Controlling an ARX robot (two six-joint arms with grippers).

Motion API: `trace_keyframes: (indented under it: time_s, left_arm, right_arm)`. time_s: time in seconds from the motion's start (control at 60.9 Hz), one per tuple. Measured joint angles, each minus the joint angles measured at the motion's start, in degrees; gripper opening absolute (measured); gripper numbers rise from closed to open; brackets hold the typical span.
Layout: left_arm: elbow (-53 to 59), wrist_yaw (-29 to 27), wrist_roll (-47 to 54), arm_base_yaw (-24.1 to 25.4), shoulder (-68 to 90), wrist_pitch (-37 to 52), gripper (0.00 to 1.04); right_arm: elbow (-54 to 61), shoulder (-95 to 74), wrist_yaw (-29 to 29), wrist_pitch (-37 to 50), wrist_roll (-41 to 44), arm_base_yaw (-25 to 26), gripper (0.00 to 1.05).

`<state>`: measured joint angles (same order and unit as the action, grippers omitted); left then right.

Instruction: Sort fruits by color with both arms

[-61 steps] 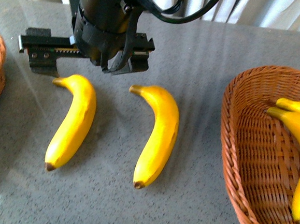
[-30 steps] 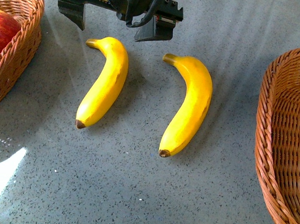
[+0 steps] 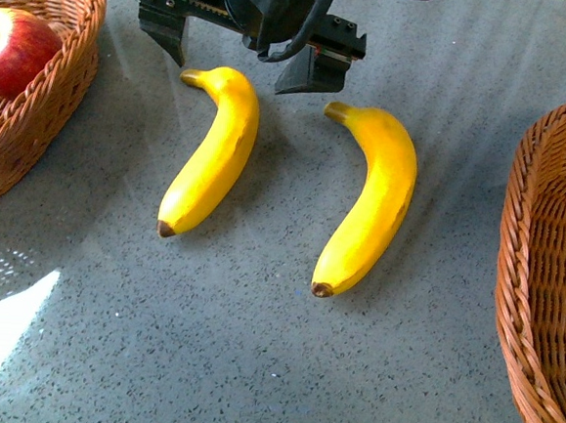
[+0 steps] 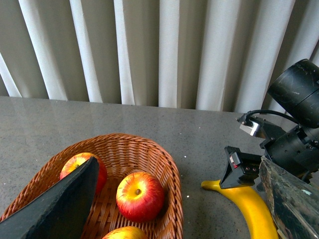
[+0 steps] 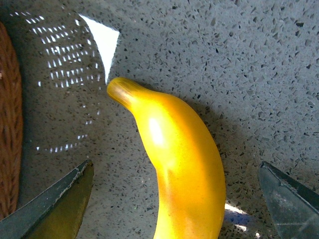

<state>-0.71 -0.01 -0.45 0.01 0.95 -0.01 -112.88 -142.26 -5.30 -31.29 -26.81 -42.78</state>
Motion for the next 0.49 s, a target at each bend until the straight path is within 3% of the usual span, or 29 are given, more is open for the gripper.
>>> trace_keyframes:
  time_s: [0.493]
  left_arm:
    - [0.00, 0.00, 0.00, 0.00, -0.02, 0.00, 0.96]
  right_arm:
    - [-2.95, -3.10, 1.46, -2.08, 0.42, -0.39, 0.96]
